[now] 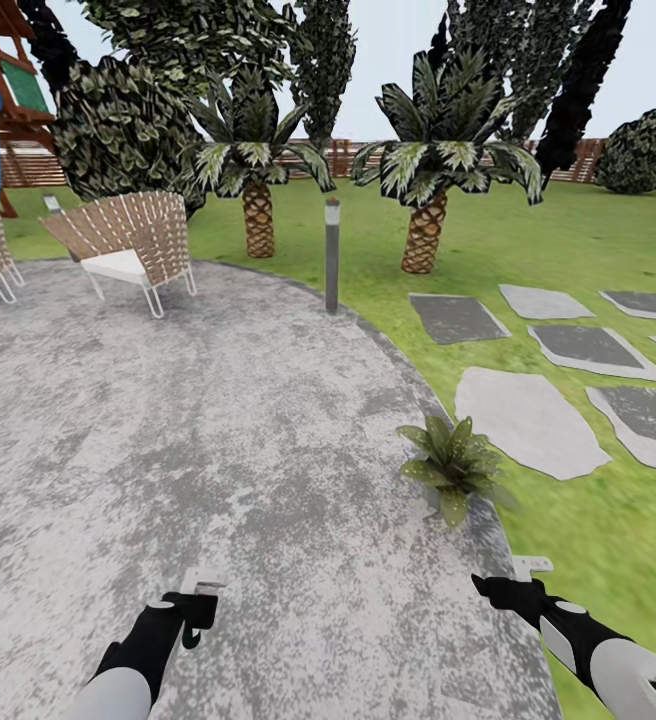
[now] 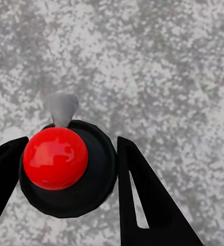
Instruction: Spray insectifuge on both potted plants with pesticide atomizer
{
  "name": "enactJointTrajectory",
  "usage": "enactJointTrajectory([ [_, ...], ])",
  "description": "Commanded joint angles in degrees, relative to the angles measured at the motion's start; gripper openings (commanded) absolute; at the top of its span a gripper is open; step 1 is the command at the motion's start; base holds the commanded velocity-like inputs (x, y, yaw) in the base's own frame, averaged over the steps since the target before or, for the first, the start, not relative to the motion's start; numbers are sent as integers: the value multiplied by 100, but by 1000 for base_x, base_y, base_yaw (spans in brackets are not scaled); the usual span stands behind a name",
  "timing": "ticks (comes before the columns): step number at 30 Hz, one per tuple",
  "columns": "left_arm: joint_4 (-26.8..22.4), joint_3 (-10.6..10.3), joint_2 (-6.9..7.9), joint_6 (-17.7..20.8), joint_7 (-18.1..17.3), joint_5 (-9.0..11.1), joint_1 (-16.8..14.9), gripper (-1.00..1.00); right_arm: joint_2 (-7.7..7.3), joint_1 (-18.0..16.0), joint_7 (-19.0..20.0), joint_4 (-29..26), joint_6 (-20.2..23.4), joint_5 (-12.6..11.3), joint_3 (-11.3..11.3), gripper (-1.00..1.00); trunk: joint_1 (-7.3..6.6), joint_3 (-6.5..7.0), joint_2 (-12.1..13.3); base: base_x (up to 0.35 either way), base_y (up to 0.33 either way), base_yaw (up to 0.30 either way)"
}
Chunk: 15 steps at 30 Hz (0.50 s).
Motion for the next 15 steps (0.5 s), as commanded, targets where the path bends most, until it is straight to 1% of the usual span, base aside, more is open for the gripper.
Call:
enactJointTrajectory([
  [1,-16,47,-9,16,-52,-46,-5,-100,-2,-4,30,7,-16,11,-46,100,22,-16,-44,0,0,0],
  [15,-12,47,-9,16,-48,-46,-5,-100,-2,-4,32,7,-14,11,-46,100,329,-193,-605,0,0,0],
])
